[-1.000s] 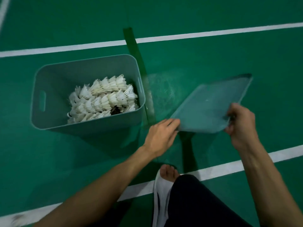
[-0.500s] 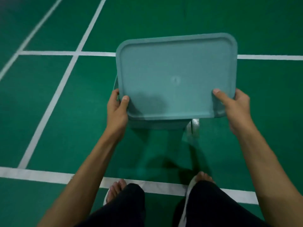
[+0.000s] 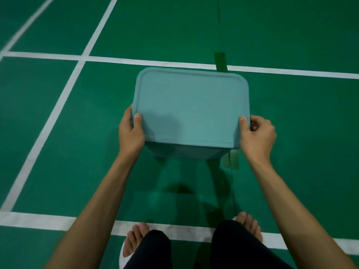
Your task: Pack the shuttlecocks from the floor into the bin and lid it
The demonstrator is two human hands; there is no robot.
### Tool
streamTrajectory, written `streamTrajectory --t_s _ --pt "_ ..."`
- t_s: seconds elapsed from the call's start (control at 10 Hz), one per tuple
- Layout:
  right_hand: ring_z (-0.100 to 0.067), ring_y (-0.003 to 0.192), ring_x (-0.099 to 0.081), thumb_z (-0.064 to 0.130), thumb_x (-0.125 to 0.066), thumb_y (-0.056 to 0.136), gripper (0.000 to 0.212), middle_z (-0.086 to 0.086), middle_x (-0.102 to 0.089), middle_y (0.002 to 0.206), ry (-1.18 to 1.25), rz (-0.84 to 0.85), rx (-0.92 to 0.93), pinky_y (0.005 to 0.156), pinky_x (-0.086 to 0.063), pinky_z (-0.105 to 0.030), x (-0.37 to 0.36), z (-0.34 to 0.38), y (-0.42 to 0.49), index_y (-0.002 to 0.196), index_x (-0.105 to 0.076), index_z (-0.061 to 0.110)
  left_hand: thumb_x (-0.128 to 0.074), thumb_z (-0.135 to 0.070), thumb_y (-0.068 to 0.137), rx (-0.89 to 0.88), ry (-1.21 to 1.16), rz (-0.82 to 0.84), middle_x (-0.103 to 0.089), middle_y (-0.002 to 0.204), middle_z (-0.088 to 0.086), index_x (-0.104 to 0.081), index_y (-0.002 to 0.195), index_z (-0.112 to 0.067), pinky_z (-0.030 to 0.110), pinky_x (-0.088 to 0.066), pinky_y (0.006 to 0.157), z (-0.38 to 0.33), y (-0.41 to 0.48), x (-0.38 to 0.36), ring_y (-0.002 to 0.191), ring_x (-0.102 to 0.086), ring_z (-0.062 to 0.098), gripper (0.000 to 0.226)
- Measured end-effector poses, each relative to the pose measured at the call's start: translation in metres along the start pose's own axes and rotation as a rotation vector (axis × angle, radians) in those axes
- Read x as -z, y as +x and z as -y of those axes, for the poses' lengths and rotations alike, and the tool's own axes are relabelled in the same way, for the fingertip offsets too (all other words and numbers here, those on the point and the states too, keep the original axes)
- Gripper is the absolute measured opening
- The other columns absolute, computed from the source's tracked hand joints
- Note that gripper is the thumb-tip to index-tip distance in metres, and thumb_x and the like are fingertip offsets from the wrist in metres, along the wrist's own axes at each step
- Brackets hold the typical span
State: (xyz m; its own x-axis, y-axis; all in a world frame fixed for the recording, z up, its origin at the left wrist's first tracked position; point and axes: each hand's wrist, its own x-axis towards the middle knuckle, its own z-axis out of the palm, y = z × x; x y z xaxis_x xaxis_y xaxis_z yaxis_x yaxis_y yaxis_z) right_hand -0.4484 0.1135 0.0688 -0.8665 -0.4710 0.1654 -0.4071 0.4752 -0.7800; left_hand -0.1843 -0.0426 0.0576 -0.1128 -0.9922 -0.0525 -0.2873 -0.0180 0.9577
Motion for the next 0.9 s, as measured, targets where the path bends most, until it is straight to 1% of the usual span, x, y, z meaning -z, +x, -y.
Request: streamTrajectory --t_s 0.1,0.2,0.3,0.4,0.5,0.6,0.7,0.8,0.9 --pt "-0.029 0.083 -0.066 0.029 -0.064 0.093 0.030 -0.015 -0.070 0.099 0.050 0.013 -0.036 0.087 -0.053 -0.037 -0.009 0.000 0.006 0.106 -0.077 0.006 -0.044 -0.012 0.105 -0.033 0.000 -0.022 -0.062 0.139 0.003 -0.055 0.144 -0.005 0.023 -0.045 0.106 0.002 0.006 -0.001 0.121 -0.058 0.011 0.040" --pt "-0.025 0.085 -0.069 0.035 -0.065 0.087 0.035 -0.010 -0.074 0.100 0.080 0.034 -0.085 0.090 -0.056 -0.043 -0.011 0.004 0.019 0.106 -0.078 0.010 -0.045 -0.014 0.102 -0.054 0.061 -0.031 -0.068 0.127 0.004 -0.060 0.137 -0.006 0.029 -0.050 0.096 0.007 0.012 0.001 0.108 -0.061 0.012 0.038" --pt "-0.031 0.111 -0.063 0.038 -0.062 0.081 0.061 -0.013 -0.066 0.122 -0.122 0.074 -0.053 0.101 -0.049 -0.040 -0.010 0.009 0.026 0.137 -0.064 0.014 -0.047 -0.013 0.097 -0.069 0.278 -0.042 -0.064 0.131 0.013 -0.056 0.138 -0.004 0.043 -0.048 0.102 0.001 0.019 0.001 0.117 -0.060 0.031 0.043" --pt "-0.038 0.141 -0.037 0.025 -0.064 0.085 0.078 -0.017 -0.035 0.157 -0.379 0.147 0.286 0.113 -0.034 -0.047 -0.016 0.029 0.032 0.157 -0.035 0.019 -0.056 -0.014 0.089 -0.263 0.720 -0.019 -0.037 0.160 0.018 -0.030 0.157 -0.009 0.047 -0.027 0.121 -0.023 0.029 -0.010 0.145 -0.034 0.040 0.073" --pt "-0.037 0.155 -0.010 0.047 -0.048 0.097 0.074 -0.010 -0.007 0.171 -0.578 0.346 0.451 0.120 -0.018 -0.059 -0.037 0.042 0.043 0.162 -0.019 0.025 -0.046 -0.054 0.097 -0.428 1.013 0.139 -0.008 0.172 0.009 -0.016 0.162 -0.029 0.054 -0.011 0.125 -0.039 0.043 -0.037 0.157 -0.005 0.037 0.076" --pt "-0.033 0.157 0.001 0.062 -0.027 0.099 0.075 -0.007 -0.001 0.172 -0.691 0.432 0.376 0.122 -0.016 -0.061 -0.051 0.038 0.045 0.162 -0.014 0.024 -0.020 -0.073 0.096 -0.399 1.132 0.234 -0.005 0.172 0.007 -0.014 0.163 -0.034 0.058 -0.006 0.125 -0.031 0.050 -0.049 0.158 0.002 0.034 0.078" --pt "-0.033 0.157 0.000 0.063 -0.025 0.097 0.076 -0.008 -0.005 0.172 -0.702 0.418 0.382 0.120 -0.024 -0.061 -0.051 0.036 0.041 0.161 -0.018 0.022 -0.017 -0.078 0.093 -0.382 1.150 0.241 -0.004 0.172 0.007 -0.014 0.163 -0.035 0.058 -0.005 0.125 -0.029 0.046 -0.047 0.158 0.002 0.033 0.082" --pt "-0.033 0.157 0.002 0.064 -0.026 0.096 0.078 -0.008 -0.004 0.172 -0.682 0.468 0.336 0.118 -0.028 -0.061 -0.046 0.046 0.051 0.161 -0.018 0.022 -0.021 -0.087 0.085 -0.318 1.152 0.327 -0.003 0.172 0.007 -0.015 0.162 -0.036 0.061 -0.006 0.123 -0.048 0.053 -0.048 0.158 0.002 0.033 0.093" --pt "-0.031 0.158 0.005 0.069 -0.024 0.094 0.081 -0.006 0.001 0.172 -0.675 0.525 0.325 0.121 -0.020 -0.061 -0.037 0.052 0.041 0.162 -0.015 0.025 -0.028 -0.092 0.080 -0.236 1.133 0.430 -0.007 0.172 0.005 -0.019 0.162 -0.037 0.062 -0.006 0.123 -0.068 0.052 -0.035 0.158 -0.001 0.031 0.099"
